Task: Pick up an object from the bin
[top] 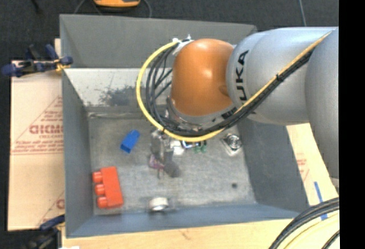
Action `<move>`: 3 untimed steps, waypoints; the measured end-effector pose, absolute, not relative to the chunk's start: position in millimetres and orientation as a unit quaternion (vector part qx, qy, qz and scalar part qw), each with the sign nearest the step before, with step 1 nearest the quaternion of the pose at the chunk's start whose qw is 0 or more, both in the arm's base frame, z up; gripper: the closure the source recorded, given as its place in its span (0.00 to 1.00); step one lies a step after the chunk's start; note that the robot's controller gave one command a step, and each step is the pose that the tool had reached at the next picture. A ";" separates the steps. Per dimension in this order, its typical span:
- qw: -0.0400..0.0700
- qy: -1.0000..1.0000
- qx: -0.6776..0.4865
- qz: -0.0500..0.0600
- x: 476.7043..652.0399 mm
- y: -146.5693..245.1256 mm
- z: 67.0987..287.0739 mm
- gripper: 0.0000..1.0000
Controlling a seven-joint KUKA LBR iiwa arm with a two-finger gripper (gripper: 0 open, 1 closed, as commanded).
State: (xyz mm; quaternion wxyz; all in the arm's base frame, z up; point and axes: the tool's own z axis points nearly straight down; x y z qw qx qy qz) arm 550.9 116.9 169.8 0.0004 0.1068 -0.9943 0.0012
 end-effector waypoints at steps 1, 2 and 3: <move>0.001 -0.943 0.331 0.000 510.4 83.7 107.4 1.00; -0.003 -0.943 0.332 0.001 510.0 85.5 137.1 1.00; -0.001 -0.944 0.331 0.000 509.5 85.6 135.5 0.00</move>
Offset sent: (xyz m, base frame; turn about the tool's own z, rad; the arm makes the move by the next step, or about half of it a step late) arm -0.0398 -0.0317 -0.0609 -0.4643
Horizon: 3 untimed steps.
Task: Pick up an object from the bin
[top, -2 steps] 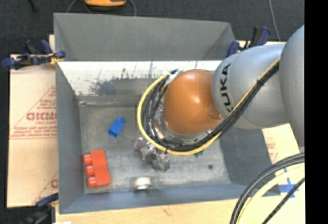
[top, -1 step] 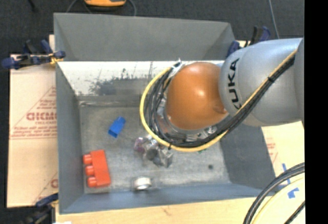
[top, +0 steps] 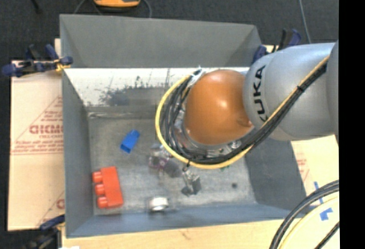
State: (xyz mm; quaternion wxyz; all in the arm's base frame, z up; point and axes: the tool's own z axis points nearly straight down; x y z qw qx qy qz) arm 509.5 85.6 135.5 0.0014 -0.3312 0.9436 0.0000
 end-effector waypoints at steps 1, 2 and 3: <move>0.002 0.933 -0.360 0.000 561.6 91.5 78.2 0.00; 0.002 0.934 -0.358 0.000 560.9 92.0 81.3 1.00; 0.006 0.959 -0.283 0.000 545.9 107.8 214.4 1.00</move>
Offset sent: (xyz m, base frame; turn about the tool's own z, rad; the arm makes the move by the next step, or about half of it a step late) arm 0.0503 0.0066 -0.0549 -0.0638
